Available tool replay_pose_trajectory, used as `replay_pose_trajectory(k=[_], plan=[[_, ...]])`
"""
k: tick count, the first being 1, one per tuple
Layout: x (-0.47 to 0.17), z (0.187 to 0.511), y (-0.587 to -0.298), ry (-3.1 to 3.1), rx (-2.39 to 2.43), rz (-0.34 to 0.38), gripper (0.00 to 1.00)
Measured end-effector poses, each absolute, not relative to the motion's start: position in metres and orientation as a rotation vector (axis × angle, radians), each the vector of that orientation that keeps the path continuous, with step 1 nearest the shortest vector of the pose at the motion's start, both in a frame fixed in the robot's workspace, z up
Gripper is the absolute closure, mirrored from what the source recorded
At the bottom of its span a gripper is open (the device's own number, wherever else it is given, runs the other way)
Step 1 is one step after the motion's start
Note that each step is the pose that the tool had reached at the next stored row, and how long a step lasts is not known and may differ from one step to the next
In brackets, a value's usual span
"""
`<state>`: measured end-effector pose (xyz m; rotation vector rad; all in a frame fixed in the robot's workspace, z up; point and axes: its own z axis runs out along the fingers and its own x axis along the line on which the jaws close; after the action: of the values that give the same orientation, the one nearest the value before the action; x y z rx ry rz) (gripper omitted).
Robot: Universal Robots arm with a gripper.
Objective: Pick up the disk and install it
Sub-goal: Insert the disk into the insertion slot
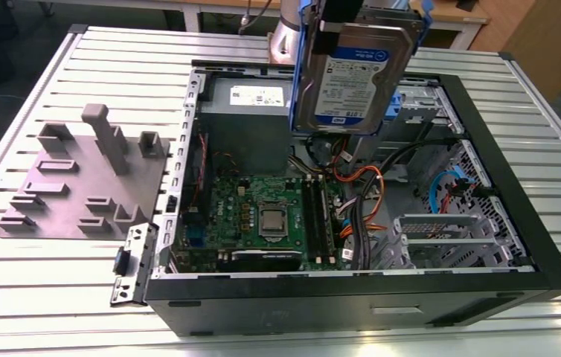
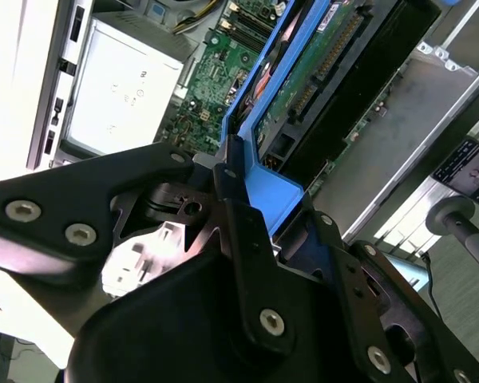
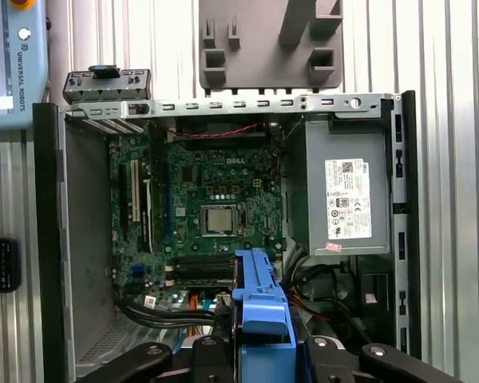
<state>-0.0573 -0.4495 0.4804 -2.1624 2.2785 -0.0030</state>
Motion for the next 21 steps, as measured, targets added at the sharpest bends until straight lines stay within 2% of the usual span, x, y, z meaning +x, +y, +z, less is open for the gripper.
replay_pose_trajectory(k=[21], plan=[[-0.057, 0.480, -0.465, 2.279, -2.162, -0.003, 0.64]])
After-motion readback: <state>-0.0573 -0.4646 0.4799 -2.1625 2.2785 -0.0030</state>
